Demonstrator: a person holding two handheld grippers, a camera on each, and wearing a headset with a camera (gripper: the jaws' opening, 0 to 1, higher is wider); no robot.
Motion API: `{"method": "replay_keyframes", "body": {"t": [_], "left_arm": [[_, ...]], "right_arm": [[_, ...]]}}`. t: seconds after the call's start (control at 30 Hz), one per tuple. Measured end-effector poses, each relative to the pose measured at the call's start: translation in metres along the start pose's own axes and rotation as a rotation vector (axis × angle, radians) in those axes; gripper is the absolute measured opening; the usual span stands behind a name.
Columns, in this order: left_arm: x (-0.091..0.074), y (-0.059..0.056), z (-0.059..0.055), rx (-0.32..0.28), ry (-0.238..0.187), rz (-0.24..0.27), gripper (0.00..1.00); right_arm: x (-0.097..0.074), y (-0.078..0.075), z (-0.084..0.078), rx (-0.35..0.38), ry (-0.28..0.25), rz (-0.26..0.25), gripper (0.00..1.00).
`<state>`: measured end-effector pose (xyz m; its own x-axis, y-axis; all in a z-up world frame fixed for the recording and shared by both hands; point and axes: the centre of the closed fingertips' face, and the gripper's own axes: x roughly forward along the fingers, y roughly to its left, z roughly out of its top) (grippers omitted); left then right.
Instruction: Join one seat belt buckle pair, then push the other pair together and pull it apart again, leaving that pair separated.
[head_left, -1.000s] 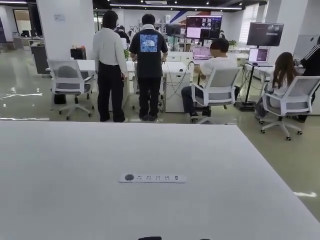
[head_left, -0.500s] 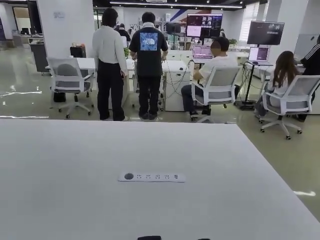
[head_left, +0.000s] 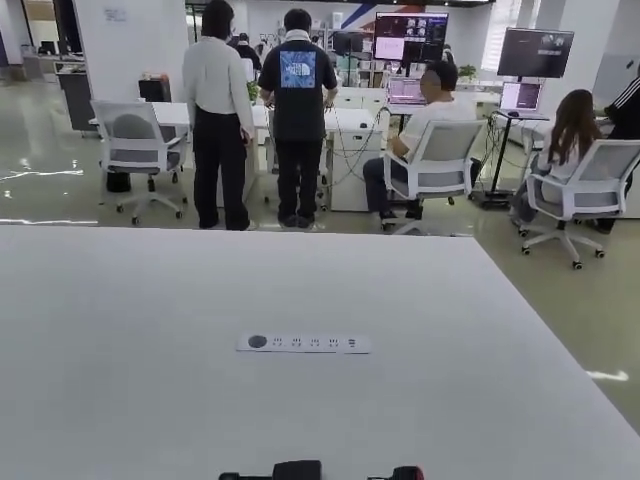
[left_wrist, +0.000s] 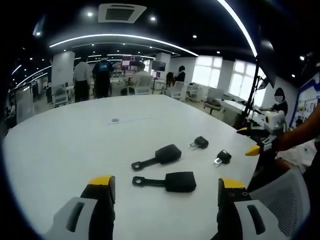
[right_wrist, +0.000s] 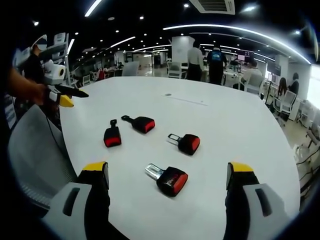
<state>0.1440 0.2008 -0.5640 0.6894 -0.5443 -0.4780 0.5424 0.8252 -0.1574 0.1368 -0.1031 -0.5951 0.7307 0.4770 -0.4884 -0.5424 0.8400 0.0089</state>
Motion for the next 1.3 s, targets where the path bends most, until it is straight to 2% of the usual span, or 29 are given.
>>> {"method": "replay_keyframes", "body": {"t": [0.17,0.37,0.47,0.63,0.8,0.93,1.03,1.17,1.3], "left_arm": [[0.006,-0.005,-0.001,0.000,0.004,-0.034,0.85],[0.015,-0.009,-0.006,0.022,0.035,-0.060,0.84],[0.020,-0.013,-0.003,0.034,0.035,-0.085,0.83],[0.026,-0.012,-0.005,0.072,0.062,-0.113,0.79],[0.034,-0.015,-0.005,0.075,0.076,-0.138,0.77],[0.041,-0.018,-0.010,0.098,0.106,-0.163,0.77],[0.047,-0.014,-0.013,0.105,0.120,-0.180,0.77],[0.055,-0.014,-0.020,0.120,0.141,-0.204,0.76],[0.061,-0.017,-0.020,0.130,0.159,-0.227,0.75]], "right_arm": [[0.003,0.001,-0.003,0.000,0.012,0.026,0.96],[0.008,0.001,-0.003,-0.008,0.027,0.050,0.96],[0.012,0.004,-0.004,-0.017,0.037,0.068,0.96],[0.020,0.002,-0.006,-0.019,0.050,0.098,0.95],[0.027,-0.001,-0.011,-0.011,0.062,0.118,0.94],[0.032,0.001,-0.013,-0.014,0.079,0.136,0.93],[0.034,0.004,-0.012,-0.019,0.091,0.149,0.93],[0.039,0.007,-0.014,-0.041,0.117,0.189,0.93],[0.043,0.010,-0.020,-0.065,0.151,0.225,0.92]]}}
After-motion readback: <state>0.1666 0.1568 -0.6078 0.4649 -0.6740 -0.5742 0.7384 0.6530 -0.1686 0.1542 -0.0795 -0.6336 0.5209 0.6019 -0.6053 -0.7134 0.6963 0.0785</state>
